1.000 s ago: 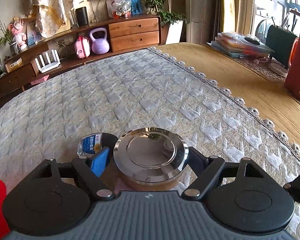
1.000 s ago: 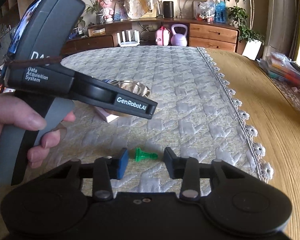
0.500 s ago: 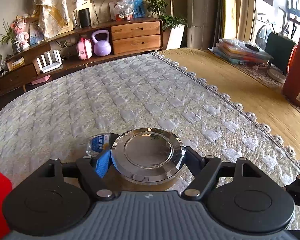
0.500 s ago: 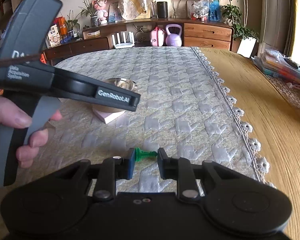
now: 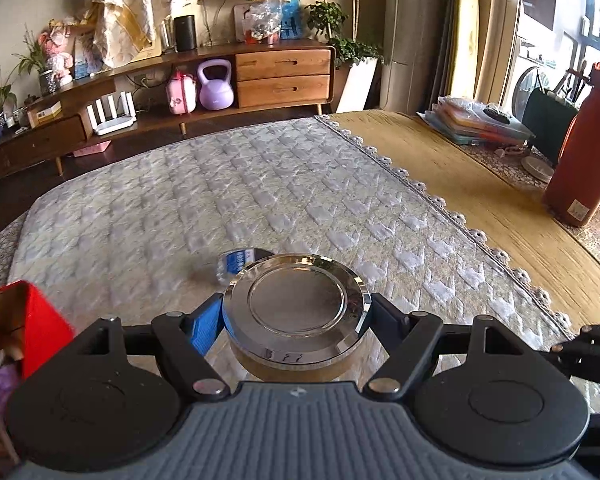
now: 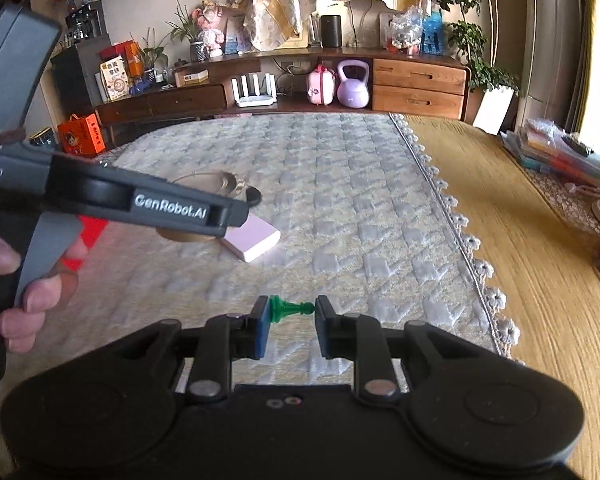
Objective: Organize rigid objects
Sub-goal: 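Carry the steel tin with the left gripper while the right carries the green piece to the box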
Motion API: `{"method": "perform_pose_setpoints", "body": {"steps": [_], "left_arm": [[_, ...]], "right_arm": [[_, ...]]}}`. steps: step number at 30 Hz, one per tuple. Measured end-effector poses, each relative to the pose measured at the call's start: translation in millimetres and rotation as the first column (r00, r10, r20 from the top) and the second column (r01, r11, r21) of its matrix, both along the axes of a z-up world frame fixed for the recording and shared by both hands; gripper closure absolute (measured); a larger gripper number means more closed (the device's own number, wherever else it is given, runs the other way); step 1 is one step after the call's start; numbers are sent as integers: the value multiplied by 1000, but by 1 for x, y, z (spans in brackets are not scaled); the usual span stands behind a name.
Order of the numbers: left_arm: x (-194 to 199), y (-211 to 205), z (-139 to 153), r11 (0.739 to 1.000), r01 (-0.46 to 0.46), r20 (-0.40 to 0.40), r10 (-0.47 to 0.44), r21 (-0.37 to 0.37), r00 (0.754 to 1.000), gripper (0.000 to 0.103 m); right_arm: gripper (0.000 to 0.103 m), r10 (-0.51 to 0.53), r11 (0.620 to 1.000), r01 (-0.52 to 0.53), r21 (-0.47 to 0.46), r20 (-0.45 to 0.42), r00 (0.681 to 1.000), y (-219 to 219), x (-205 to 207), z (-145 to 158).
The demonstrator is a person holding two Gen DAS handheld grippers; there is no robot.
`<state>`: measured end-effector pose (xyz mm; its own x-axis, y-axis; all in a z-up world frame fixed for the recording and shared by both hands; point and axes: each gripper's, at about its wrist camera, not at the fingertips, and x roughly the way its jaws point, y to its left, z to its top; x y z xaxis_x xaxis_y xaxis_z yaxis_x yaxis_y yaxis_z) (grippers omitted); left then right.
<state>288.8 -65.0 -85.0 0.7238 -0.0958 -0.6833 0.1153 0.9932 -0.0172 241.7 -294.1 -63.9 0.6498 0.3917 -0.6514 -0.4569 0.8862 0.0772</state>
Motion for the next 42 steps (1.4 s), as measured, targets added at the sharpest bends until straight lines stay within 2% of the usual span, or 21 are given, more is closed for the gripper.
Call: {"method": "perform_pose_setpoints", "body": {"steps": [6, 21, 33, 42], "left_arm": [[-26, 15, 18, 999, -16, -7, 16, -34, 1000, 26], [-93, 65, 55, 996, -74, 10, 74, -46, 997, 26], [-131, 136, 60, 982, -182, 15, 183, -58, 983, 26], [-146, 184, 52, 966, -252, -1, 252, -64, 968, 26]], "right_arm": [[80, 33, 999, -33, 11, 27, 999, 7, -18, 23], [80, 113, 993, -116, 35, 65, 991, 43, -51, 59], [80, 218, 975, -220, 21, 79, 973, 104, -65, 70], [80, 287, 957, -289, 25, 74, 955, 154, -56, 71]]}}
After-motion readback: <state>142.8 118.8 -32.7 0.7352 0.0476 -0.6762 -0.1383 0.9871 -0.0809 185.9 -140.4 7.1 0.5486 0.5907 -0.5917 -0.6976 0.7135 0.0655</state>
